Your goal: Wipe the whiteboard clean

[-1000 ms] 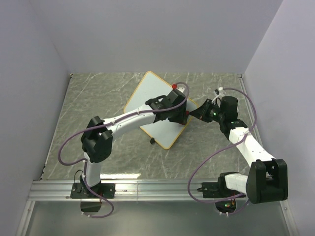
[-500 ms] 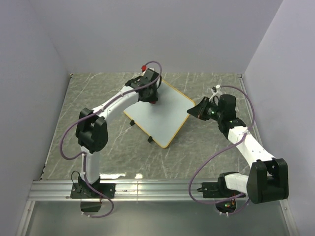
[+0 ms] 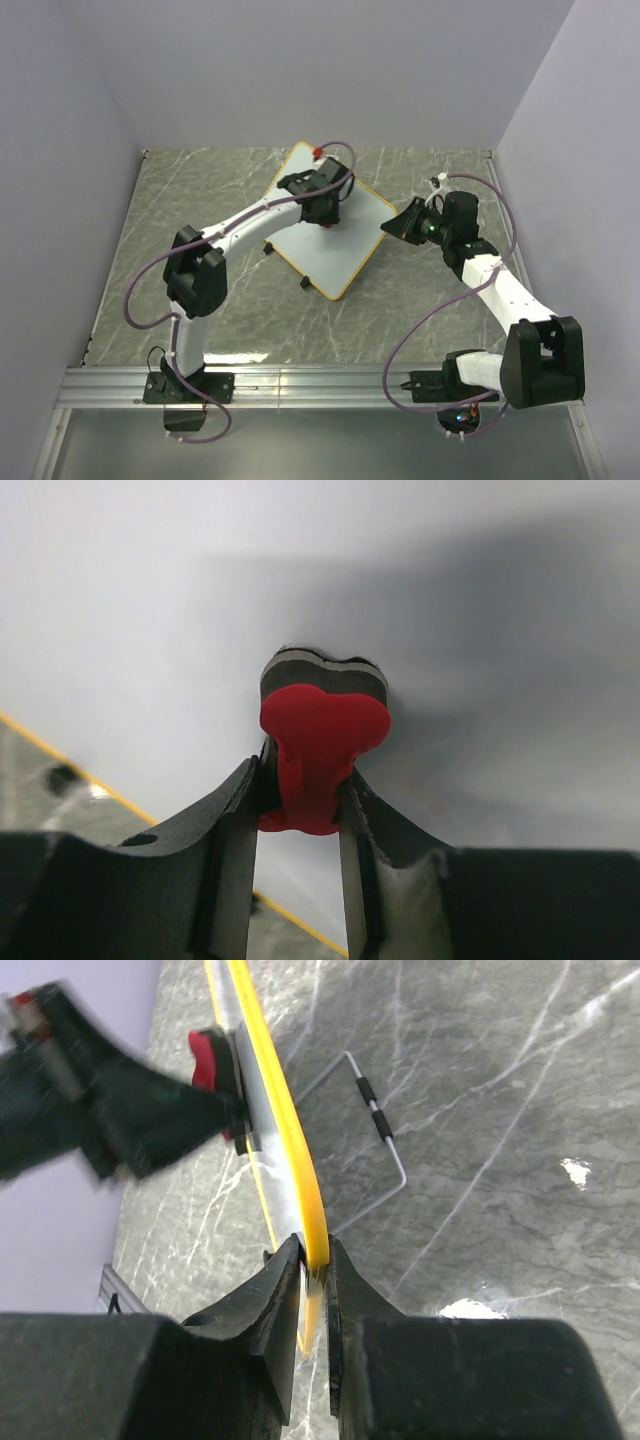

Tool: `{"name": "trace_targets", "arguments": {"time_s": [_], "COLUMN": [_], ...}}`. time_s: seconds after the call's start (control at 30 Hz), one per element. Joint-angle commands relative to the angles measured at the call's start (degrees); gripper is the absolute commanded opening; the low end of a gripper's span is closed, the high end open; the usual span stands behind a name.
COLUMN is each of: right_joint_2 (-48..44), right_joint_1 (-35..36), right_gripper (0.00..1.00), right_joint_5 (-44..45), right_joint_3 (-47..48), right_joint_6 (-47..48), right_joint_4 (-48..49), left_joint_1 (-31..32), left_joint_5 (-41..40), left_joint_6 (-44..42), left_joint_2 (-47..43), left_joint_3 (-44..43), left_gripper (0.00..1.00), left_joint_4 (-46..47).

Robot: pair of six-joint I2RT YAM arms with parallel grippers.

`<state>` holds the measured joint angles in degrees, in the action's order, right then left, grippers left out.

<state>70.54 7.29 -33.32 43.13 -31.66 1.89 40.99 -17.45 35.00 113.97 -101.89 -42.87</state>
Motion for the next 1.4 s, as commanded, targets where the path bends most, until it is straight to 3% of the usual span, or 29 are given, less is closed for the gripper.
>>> {"name": "trace_targets", "arguments": {"time_s": [0.0,0.2,0.53,0.83,0.9,0.93,1.0,1.03,1.17,1.27,1.37], "right_joint_2": [1.26,0.91,0.56,0.12,0.12,0.03,-0.40,-0.58,-1.72,-3.12,-5.14], "right_joint_1": [1.85,1.94,2.03,2.11,2.03,2.03,2.11,2.12,2.03,2.11,2.03], "right_gripper": [0.00,0.00,0.00,0.00,0.08,0.22,0.41,0.60,0.86,0.91,0.93], "right_joint_5": [-1.57,-1.31,-1.40,-0.34,0.10,0.36,0.80,1.67,5.45,11.05,18.60], "right_joint_3": [2.04,2.22,2.30,4.50,4.76,4.77,4.68,4.76,5.99,7.57,9.95], "right_joint_6": [1.95,2.30,2.22,1.95,1.86,1.86,1.69,1.69,2.30,2.74,2.40], "right_joint_4": [1.36,0.75,0.66,-1.45,-1.45,-2.50,-2.68,-2.94,-6.10,-9.61,-14.26], "left_joint_1": [7.43,9.46,7.53,-2.04,-3.54,-5.12,-6.71,-8.37,-11.63,-13.74,-15.50], "left_joint_5": [6.11,7.61,3.48,0.06,-0.82,-1.87,-2.76,-3.02,-4.16,-3.99,-3.38], "left_joint_6": [3.49,5.69,4.72,2.18,1.47,0.95,0.50,0.33,-0.02,0.50,1.12], "left_joint_2": [4.23,6.53,1.53,-9.19,-11.04,-13.14,-15.44,-17.80,-23.96,-28.27,-32.49], "left_joint_3": [-4.98,-7.80,-8.94,-14.92,-13.88,-12.82,-7.92,-5.71,6.94,19.57,26.54], "left_gripper": [0.00,0.00,0.00,0.00,0.00,0.00,0.00,0.00,0.00,0.00,0.00], "left_joint_4": [2.97,2.88,0.25,-5.90,-6.52,-6.61,-6.26,-6.00,-2.75,-0.91,1.03]}}
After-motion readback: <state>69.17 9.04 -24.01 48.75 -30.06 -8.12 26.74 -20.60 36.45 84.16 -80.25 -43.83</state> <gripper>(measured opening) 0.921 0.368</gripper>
